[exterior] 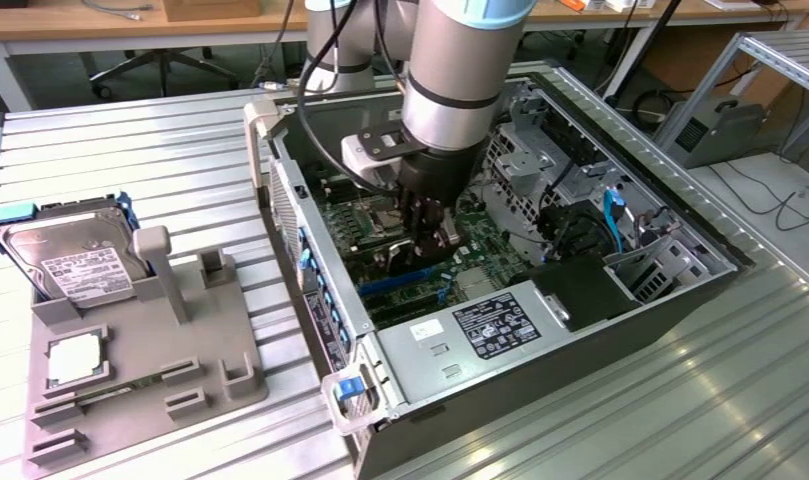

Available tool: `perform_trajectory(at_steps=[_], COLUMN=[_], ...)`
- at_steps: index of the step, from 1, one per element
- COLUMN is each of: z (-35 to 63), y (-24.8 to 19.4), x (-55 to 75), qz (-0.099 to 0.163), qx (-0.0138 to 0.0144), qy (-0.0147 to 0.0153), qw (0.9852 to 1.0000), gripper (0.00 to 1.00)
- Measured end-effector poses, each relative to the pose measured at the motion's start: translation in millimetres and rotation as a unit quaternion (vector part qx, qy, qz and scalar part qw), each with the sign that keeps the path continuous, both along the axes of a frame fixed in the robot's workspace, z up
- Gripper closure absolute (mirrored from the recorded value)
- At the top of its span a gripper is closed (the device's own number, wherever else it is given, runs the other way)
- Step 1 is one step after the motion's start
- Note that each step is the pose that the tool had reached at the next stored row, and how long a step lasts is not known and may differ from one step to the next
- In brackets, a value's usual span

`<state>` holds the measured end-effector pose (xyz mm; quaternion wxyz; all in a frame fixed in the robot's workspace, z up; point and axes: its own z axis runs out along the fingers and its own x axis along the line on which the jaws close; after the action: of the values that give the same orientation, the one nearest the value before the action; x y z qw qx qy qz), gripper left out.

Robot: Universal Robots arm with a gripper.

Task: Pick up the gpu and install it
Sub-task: 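Insert the gpu into the slot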

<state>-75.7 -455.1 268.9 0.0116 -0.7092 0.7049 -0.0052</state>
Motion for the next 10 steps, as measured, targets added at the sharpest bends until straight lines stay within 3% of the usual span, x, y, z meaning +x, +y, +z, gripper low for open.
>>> perform_trajectory(at_steps=[10], z=[-4.5], y=[0.0], x=[-1.2], qz=[0.000], qx=[-0.0003], qy=[0.0001], qw=[1.0000], gripper=[0.73])
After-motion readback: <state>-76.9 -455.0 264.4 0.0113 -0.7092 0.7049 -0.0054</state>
